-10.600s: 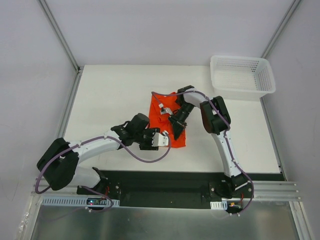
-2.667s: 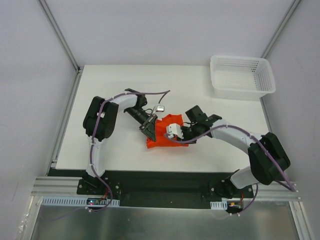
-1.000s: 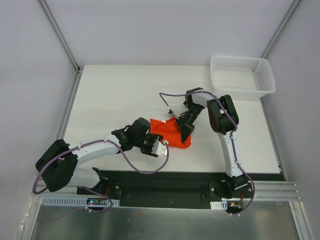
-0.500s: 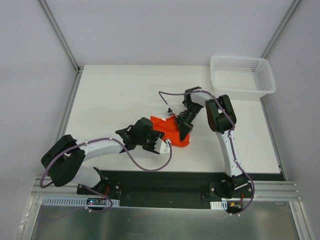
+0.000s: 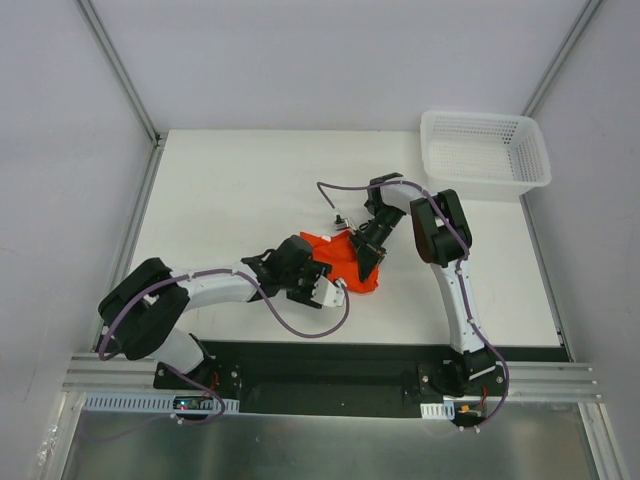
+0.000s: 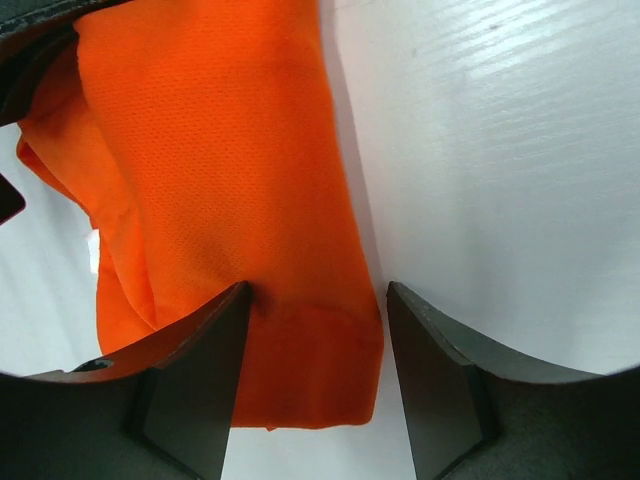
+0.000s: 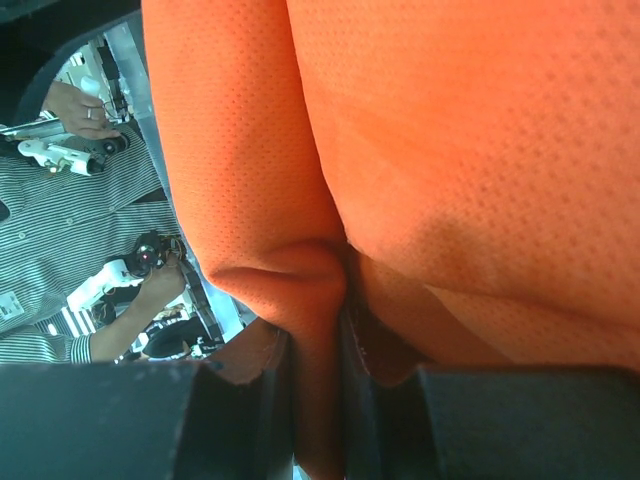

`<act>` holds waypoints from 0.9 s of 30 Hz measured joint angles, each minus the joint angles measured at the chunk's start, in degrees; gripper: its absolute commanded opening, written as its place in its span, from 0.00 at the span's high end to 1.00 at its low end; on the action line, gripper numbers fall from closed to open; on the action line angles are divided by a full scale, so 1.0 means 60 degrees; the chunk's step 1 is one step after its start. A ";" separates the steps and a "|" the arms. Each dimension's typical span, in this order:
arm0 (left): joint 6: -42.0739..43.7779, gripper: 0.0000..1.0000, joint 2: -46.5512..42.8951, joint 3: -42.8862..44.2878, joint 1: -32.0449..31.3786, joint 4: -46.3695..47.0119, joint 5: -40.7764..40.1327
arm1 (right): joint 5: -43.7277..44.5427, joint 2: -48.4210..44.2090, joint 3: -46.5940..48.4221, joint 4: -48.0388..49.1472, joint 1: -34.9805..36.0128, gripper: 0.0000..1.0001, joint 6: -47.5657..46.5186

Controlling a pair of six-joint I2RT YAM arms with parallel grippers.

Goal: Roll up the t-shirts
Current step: Roll the T-shirt to the center of the board.

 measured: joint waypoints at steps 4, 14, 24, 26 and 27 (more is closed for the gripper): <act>0.0036 0.67 0.0579 0.0484 0.0000 0.0011 -0.0255 | -0.0025 0.0062 0.0073 -0.0047 -0.0004 0.98 0.0011; 0.0153 1.00 0.1840 0.2532 0.0025 -0.2361 -0.0259 | -0.1027 -0.0178 0.0076 -0.0331 -0.0164 0.04 0.0590; -0.0820 1.00 0.3002 0.4965 0.0659 -0.7107 0.2568 | -0.0670 -0.2616 0.0386 0.1592 -0.3333 0.04 0.0408; -0.1162 1.00 0.3304 0.5264 0.0827 -0.7650 0.3136 | -0.0280 -0.4302 -0.0852 0.2568 -0.4014 0.04 0.0954; -0.1359 1.00 0.3442 0.5377 0.0903 -0.7858 0.3395 | 0.0087 -0.5774 -0.2146 0.3774 -0.4306 0.04 0.1341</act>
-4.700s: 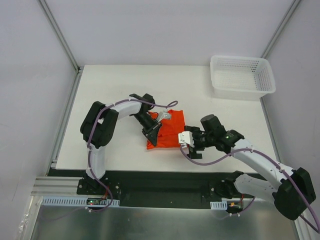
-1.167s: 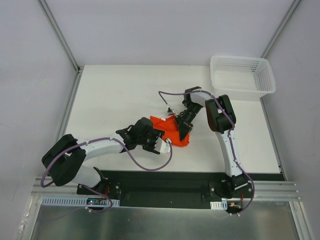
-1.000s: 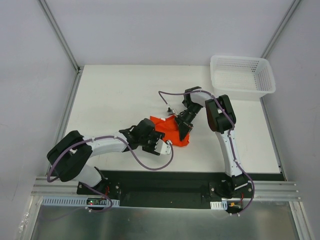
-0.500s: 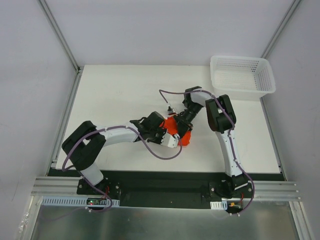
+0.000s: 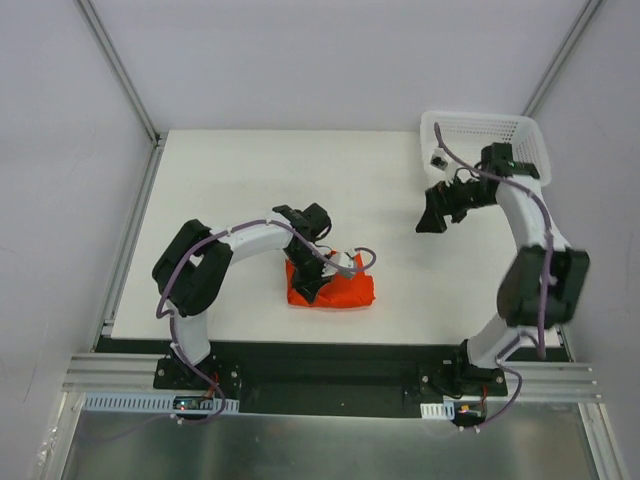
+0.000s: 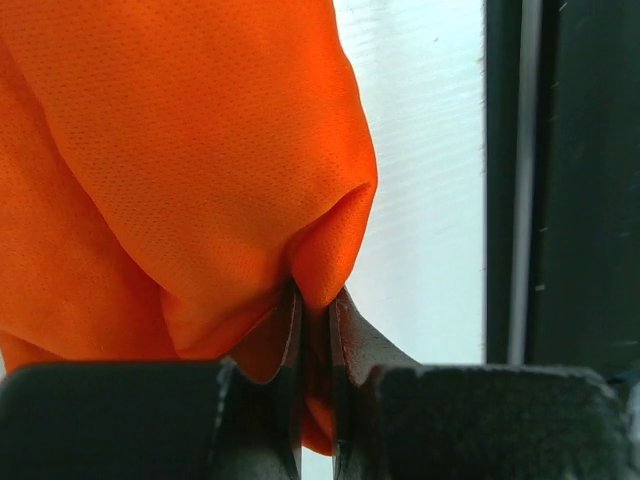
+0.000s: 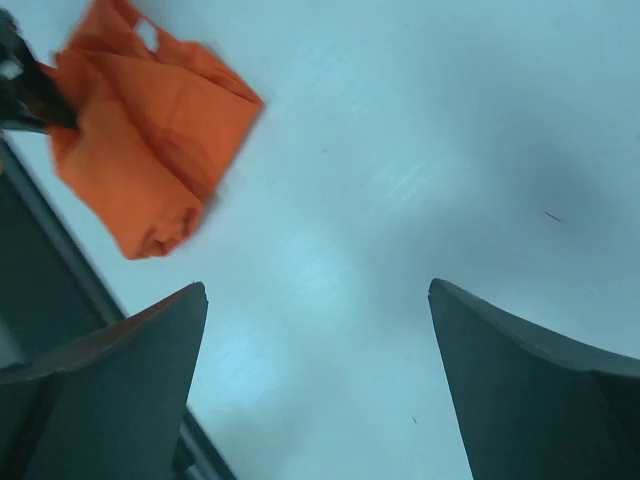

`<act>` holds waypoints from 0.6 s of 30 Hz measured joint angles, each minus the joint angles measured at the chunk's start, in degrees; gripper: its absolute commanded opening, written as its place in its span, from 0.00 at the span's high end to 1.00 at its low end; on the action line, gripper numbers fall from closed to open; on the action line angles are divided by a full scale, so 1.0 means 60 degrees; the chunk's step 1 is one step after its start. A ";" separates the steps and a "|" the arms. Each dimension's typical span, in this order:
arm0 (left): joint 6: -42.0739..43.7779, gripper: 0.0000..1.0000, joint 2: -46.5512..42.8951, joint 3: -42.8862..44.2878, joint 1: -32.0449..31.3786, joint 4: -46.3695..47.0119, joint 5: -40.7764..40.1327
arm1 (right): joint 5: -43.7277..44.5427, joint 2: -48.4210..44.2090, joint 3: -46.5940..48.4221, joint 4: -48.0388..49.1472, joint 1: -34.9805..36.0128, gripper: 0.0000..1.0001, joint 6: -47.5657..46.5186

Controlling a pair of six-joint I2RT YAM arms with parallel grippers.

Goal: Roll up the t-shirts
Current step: Roll the T-shirt to the center of the board.

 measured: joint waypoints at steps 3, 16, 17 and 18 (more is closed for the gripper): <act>-0.0546 1.00 0.0361 0.0280 0.0244 -0.0441 0.0656 | 0.1173 -0.4007 -0.3417 0.2677 0.0182 0.04 0.0667; -0.1861 1.00 0.0758 0.0495 0.1362 -0.0874 0.2120 | 0.2204 -0.8754 -0.9296 0.5096 0.5799 0.04 -0.1140; -0.1894 1.00 0.0758 0.0495 0.1359 -0.0874 0.2146 | 0.2291 -0.8772 -0.9388 0.5217 0.6080 0.04 -0.1282; -0.1927 1.00 0.0758 0.0495 0.1355 -0.0874 0.2178 | 0.2408 -0.8717 -0.9391 0.5391 0.6291 0.04 -0.1384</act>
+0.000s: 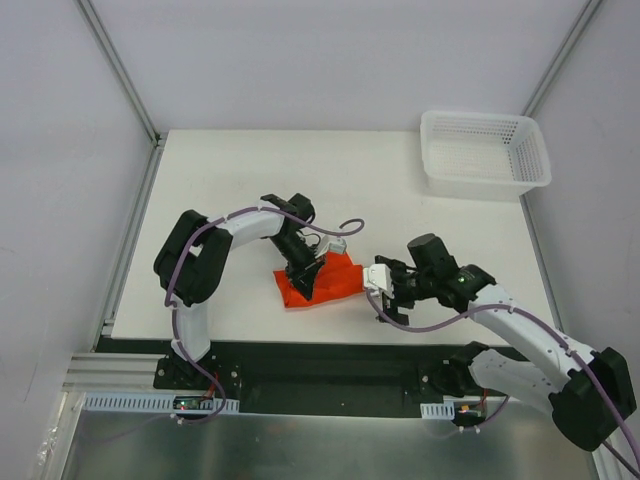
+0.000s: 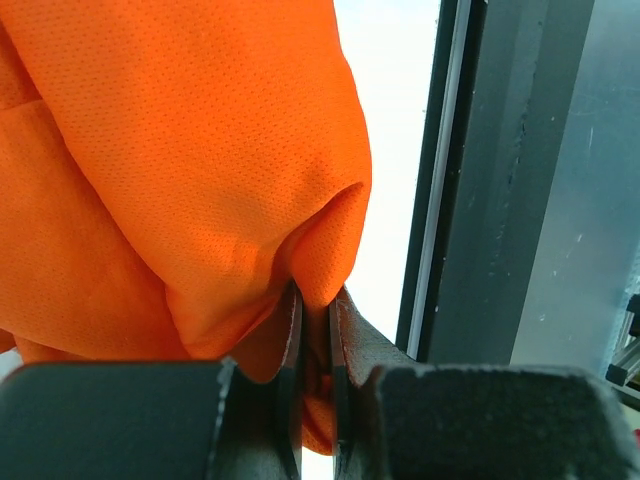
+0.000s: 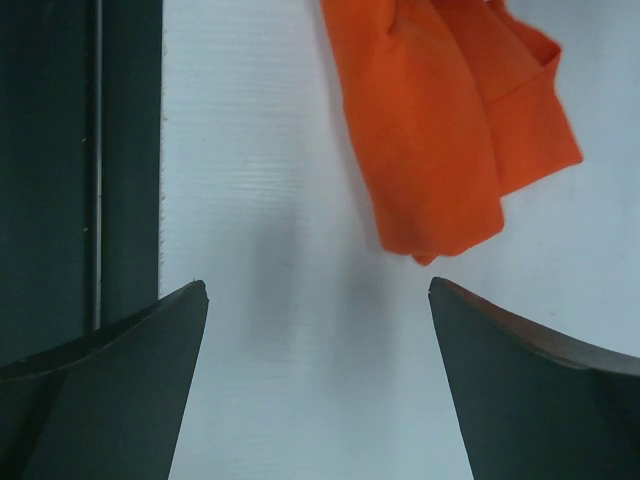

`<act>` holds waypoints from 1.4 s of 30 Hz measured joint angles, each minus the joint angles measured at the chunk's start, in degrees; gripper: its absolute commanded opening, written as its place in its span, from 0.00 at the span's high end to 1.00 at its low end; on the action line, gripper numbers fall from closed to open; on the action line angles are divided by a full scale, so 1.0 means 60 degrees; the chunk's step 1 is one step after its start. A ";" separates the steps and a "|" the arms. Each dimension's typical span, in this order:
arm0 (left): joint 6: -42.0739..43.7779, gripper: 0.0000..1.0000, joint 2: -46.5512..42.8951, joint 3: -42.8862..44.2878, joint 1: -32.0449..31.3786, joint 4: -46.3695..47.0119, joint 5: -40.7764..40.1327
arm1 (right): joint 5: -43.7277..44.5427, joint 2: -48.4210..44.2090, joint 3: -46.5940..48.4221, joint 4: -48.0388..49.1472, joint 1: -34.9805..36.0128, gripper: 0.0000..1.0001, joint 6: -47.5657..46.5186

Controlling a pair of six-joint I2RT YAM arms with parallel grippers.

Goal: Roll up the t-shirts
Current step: Roll the T-shirt to the center of the board.

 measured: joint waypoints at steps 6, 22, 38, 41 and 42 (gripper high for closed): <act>-0.0062 1.00 0.0000 -0.0004 0.0000 0.0000 0.0044 | 0.0423 0.1031 0.0007 0.1530 0.0612 0.04 -0.0266; -0.0076 1.00 -0.0015 -0.0375 0.0310 0.0011 0.0393 | 0.1118 0.3938 0.0357 0.3963 0.1279 0.16 -0.1075; 0.0051 1.00 -0.0317 -0.0743 0.1213 -0.0080 0.0940 | 0.1264 0.5147 0.0576 0.5056 0.1832 0.54 -0.2692; 0.0135 1.00 -0.0430 -0.0856 0.1359 -0.0095 0.0980 | 0.1286 0.5533 0.0838 0.4962 0.1920 0.86 -0.2994; 0.0182 1.00 -0.0506 -0.0947 0.1395 -0.0098 0.0976 | 0.1304 0.5643 0.1035 0.4823 0.1938 0.89 -0.3067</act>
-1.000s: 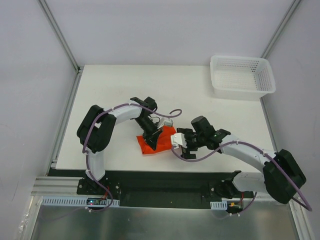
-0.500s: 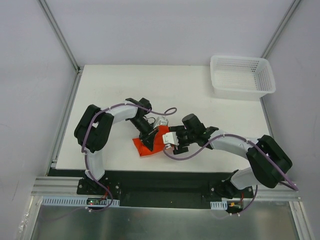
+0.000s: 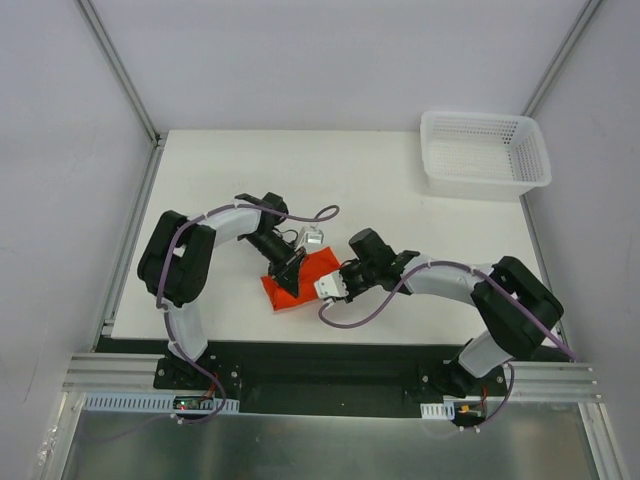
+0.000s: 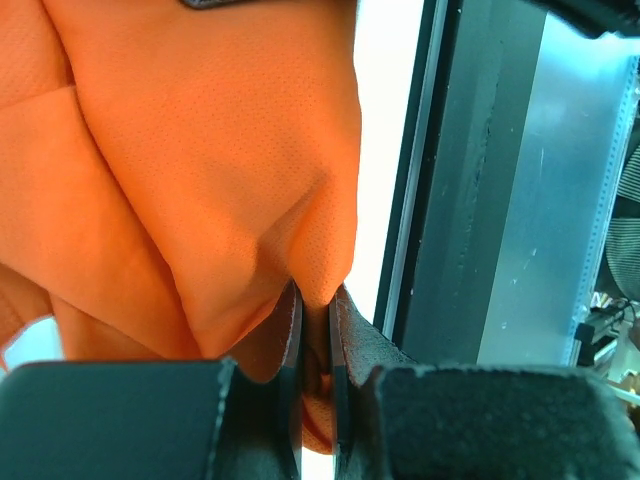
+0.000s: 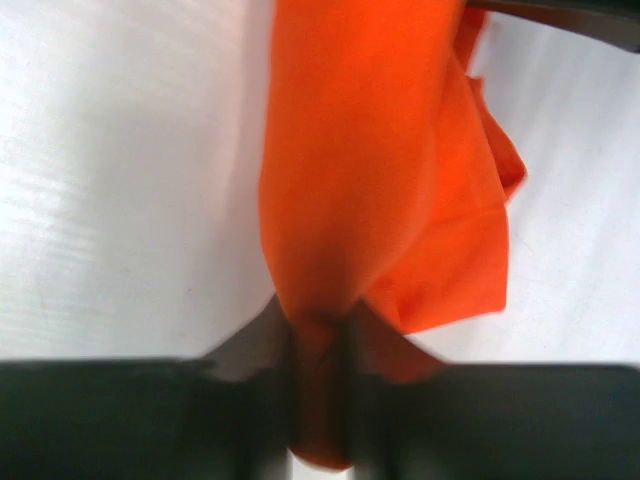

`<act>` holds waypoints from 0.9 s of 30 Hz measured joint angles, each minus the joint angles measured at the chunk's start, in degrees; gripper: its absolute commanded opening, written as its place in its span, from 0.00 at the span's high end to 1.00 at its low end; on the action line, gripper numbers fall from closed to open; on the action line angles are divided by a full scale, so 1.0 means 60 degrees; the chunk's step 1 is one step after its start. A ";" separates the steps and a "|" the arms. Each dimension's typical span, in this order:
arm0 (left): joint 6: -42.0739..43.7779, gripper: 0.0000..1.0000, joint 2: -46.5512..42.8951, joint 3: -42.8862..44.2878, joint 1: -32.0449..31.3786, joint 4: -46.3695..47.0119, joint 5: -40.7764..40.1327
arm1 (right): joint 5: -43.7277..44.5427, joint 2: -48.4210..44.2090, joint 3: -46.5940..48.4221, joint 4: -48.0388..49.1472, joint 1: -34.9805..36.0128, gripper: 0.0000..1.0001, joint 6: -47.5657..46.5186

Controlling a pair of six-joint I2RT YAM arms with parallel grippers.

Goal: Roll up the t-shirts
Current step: Roll the T-shirt to the center of the board.

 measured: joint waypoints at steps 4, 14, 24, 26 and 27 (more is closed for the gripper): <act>0.0036 1.00 -0.0415 -0.0452 0.0051 0.0040 -0.0040 | -0.0073 0.0011 0.0590 -0.0871 -0.0015 0.91 -0.0368; -0.0794 1.00 -0.1461 -0.0783 0.0029 0.0339 -0.0200 | -0.1206 0.0146 0.3519 -0.6637 -0.0729 0.89 -0.1468; -0.1632 1.00 -0.0903 -0.0743 -0.0018 0.0328 -0.0299 | -0.2116 0.1993 0.5162 -0.9326 -0.0922 0.88 -0.1468; -0.1756 1.00 -0.0721 -0.0739 -0.0015 0.0328 -0.0379 | -0.2295 0.2430 0.5435 -0.9613 -0.0991 0.88 -0.1461; -0.1800 1.00 -0.0630 -0.0739 -0.0011 0.0331 -0.0437 | -0.2375 0.2648 0.5544 -0.9704 -0.1042 0.88 -0.1457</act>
